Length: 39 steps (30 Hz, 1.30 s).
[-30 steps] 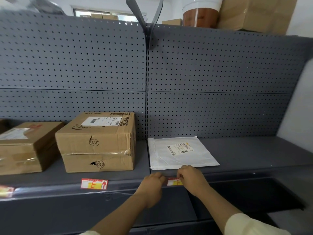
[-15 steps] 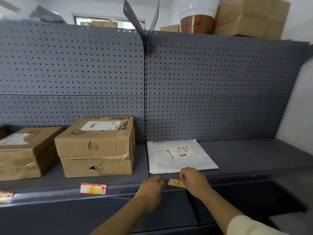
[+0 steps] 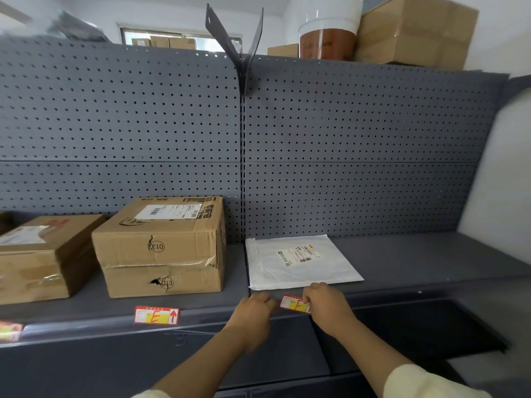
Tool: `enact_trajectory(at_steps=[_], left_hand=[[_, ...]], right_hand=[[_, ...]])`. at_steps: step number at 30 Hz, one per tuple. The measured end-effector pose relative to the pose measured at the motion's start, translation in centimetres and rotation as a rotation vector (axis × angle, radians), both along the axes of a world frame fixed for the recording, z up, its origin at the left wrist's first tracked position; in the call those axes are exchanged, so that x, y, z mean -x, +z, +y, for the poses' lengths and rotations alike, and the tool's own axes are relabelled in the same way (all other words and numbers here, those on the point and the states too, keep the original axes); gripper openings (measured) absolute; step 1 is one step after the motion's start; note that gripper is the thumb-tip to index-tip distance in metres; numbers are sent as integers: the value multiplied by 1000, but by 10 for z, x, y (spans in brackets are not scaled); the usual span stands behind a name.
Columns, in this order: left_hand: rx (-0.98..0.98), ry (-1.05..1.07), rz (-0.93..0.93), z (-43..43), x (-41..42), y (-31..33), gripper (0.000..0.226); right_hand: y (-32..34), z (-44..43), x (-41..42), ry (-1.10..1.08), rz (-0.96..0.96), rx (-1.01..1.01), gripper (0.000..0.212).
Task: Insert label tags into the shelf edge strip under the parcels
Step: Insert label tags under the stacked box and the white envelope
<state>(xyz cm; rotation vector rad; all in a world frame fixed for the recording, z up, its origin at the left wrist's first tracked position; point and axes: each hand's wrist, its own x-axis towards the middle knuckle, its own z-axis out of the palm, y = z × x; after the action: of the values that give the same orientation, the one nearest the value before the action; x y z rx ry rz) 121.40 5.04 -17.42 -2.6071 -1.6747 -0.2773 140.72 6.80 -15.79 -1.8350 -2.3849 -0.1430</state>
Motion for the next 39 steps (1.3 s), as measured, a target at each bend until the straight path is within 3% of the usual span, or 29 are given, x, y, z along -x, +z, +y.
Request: enact_trajectory(at_steps=[20,28,39], left_hand=[[29,46,97,-7,-5,31,41],[23,-8,121,0,-33,30,52],[55,54,107,13,-36,7,47]], right_hand=[[12,-26,-4,-86,149,66,22],[1,-23,-2,-104,240,87,23],[-8,-9,0,-89,219,94,30]])
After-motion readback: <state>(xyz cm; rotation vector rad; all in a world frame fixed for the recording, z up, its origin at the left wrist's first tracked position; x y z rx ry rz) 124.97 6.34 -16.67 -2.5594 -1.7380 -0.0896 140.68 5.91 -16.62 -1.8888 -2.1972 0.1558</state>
